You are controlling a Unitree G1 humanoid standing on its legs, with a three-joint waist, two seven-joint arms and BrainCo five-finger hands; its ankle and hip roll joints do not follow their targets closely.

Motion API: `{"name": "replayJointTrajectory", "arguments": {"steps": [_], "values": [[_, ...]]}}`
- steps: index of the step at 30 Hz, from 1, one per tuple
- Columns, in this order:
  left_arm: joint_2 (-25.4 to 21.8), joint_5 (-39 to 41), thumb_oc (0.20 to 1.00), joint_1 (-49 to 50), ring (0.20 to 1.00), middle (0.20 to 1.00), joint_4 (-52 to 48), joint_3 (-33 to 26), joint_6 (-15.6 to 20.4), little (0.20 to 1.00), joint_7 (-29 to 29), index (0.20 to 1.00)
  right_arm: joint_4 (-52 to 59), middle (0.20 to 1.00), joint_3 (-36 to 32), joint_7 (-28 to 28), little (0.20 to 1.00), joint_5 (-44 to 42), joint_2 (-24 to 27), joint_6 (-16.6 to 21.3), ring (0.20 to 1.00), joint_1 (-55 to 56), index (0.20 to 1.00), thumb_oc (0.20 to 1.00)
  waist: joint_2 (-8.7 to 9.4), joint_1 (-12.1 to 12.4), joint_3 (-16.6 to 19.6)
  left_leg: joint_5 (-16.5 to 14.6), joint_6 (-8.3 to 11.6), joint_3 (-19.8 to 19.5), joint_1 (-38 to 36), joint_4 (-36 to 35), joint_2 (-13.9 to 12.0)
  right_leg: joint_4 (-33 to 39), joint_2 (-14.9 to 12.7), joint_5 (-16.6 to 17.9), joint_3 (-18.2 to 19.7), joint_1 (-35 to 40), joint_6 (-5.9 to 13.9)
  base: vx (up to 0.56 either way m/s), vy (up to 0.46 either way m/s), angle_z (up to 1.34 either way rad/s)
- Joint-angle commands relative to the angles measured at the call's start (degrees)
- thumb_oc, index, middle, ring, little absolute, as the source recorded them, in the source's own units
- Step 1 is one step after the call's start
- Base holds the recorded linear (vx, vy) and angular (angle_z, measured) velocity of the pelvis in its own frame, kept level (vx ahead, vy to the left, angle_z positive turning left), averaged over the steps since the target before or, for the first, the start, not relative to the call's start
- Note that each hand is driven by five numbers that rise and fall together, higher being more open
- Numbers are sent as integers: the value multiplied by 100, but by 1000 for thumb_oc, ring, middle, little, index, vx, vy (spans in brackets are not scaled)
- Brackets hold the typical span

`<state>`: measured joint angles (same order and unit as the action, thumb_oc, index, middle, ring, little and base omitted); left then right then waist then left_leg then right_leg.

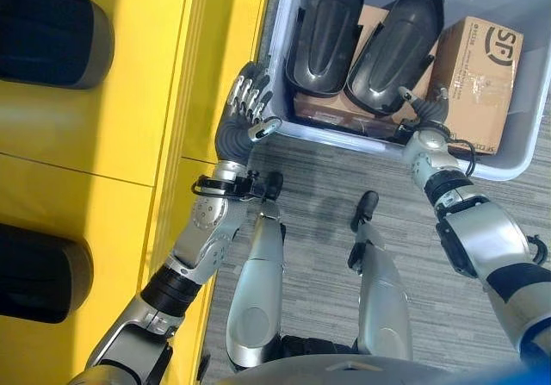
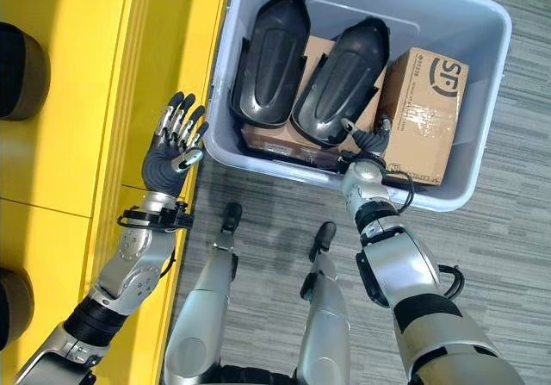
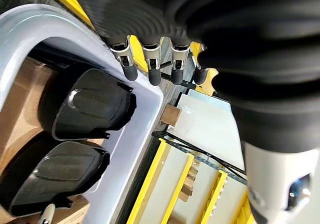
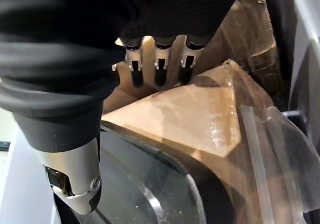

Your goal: Move parts from the plastic box to the shelf.

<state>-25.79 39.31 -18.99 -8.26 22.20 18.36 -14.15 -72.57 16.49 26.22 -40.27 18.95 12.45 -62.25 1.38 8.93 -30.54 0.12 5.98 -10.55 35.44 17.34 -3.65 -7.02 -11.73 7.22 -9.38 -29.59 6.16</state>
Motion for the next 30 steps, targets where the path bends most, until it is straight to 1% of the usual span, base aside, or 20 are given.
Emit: {"name": "replayJointTrajectory", "arguments": {"steps": [1, 5, 6, 9, 15, 17, 22, 23, 30], "values": [[-52, -102, 1000, 148, 1000, 1000, -891, -90, 355, 1000, -36, 1000, 253, 1000, 262, -23, 1000, 349, 190, 24, 1000, -260, 1000, 1000, -127, 98, 74, -274, -380, 248, 102, -5, 82, -613, -125, -1037, 95, 374, 119, 0, 0, 0], [-54, -105, 1000, 120, 1000, 1000, -897, -67, 368, 1000, -67, 1000, 130, 1000, 310, 2, 1000, 416, 225, -32, 1000, -420, 1000, 1000, -127, 122, 74, -270, -380, 219, 213, 1, 106, -608, -124, -1038, 70, 297, 123, 4, -1, 1], [-60, -92, 1000, 95, 1000, 1000, -873, -49, 379, 1000, -68, 1000, 8, 1000, 342, 16, 1000, 505, 300, -74, 1000, -523, 1000, 1000, -158, 140, 74, -256, -377, 201, 274, 2, 123, -627, -143, -1048, 39, 252, 123, 12, -4, 7], [-63, -86, 1000, 78, 1000, 1000, -870, -37, 380, 1000, -68, 1000, -35, 1000, 370, 20, 1000, 548, 353, -105, 1000, -579, 1000, 1000, -171, 151, 74, -250, -378, 189, 300, -4, 136, -629, -145, -1055, 27, 237, 123, 13, 5, 6], [-101, -99, 1000, 20, 1000, 1000, -931, 19, 417, 1000, -93, 1000, -280, 1000, 482, 49, 1000, 690, 642, -215, 1000, -905, 1000, 1000, -229, 231, 74, -257, -389, 137, 543, 63, 200, -696, -143, -1079, -36, 54, 130, 3, -3, 2], [-120, -122, 1000, -56, 1000, 1000, -948, 77, 417, 1000, -93, 1000, -377, 1000, 656, 99, 1000, 957, 742, -286, 1000, -1059, 1000, 1000, -266, 269, 74, -260, -395, 100, 721, 134, 224, -773, -147, -1099, -51, -100, 130, 2, -3, 2], [-107, -135, 1000, -67, 1000, 1000, -967, 145, 398, 1000, -116, 1000, -464, 1000, 772, 92, 1000, 1024, 879, -364, 1000, -1260, 1000, 1000, -309, 308, 74, -288, -407, 52, 1016, 266, 267, -908, -160, -1141, -86, -359, 131, 13, 0, 6], [-99, -138, 1000, -97, 1000, 1000, -976, 163, 400, 1000, -128, 1000, -520, 1000, 830, 98, 1000, 1104, 940, -412, 1000, -1319, 1000, 1000, -321, 325, 74, -320, -420, 4, 1229, 408, 308, -1013, -155, -1176, -91, -537, 122, 13, 1, 11], [-60, -200, 1000, -83, 1000, 1000, -994, 224, 372, 1000, -149, 1000, -658, 1000, 871, 85, 1000, 1146, 1031, -466, 1000, -1279, 1000, 1000, -366, 359, 74, -416, -455, -98, 1713, 783, 376, -1369, -137, -1301, -129, -983, 103, 9, 8, 5]]}}
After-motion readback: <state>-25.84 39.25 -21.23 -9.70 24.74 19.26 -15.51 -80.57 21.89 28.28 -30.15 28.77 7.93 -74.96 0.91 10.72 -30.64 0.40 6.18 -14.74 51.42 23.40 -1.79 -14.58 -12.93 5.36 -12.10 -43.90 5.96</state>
